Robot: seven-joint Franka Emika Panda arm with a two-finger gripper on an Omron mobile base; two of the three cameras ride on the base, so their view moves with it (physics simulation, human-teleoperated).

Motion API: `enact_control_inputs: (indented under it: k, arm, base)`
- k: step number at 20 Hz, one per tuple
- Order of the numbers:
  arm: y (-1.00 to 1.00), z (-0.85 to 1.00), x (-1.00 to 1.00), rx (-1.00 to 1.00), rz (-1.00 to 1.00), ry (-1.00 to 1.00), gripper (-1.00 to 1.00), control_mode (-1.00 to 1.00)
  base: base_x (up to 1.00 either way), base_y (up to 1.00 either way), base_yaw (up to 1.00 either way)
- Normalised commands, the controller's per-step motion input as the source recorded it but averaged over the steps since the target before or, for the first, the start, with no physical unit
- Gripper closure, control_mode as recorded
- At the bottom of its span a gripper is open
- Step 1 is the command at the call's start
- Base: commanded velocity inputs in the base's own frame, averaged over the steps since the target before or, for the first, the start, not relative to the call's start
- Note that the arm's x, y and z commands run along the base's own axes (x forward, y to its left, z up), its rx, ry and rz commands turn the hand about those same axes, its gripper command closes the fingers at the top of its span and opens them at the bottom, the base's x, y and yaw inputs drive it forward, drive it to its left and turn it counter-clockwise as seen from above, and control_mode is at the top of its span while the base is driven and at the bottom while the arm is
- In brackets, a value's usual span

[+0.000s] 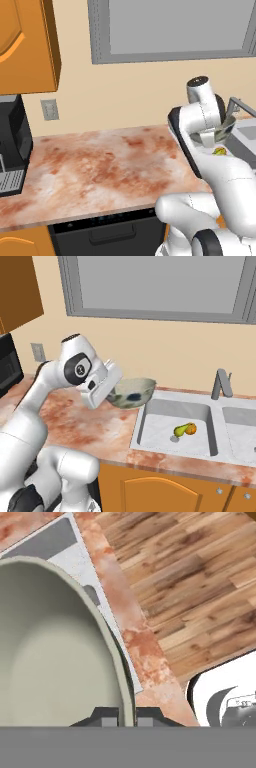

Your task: Dump the orange and pear from the bowl so the bowl can be washed. Place the bowl in the sink after clearing the leftovers.

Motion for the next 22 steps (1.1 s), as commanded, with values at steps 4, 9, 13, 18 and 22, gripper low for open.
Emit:
enact_control_inputs:
  k: [4, 9, 13, 18, 22]
  arm:
    - [0.80, 0.00, -0.57, 0.38, 0.32, -0.32, 1.00, -1.00]
    - [0.70, 0.19, -0.17, 0.32, 0.34, -0.19, 1.00, -1.00]
    - [0.58, 0.45, 0.00, 0.01, 0.28, 0.01, 1.00, -1.00]
    - [0.04, 0.00, 0.00, 0.14, 0.37, 0.10, 1.00, -1.00]
    - [0.00, 0.00, 0.00, 0.02, 0.00, 0.00, 1.00, -1.00]
  base:
    - [0.00, 0.00, 0.00]
    - [0.00, 0.00, 0.00]
    - [0.00, 0.00, 0.00]
    - [0.00, 0.00, 0.00]
    - [0.00, 0.00, 0.00]
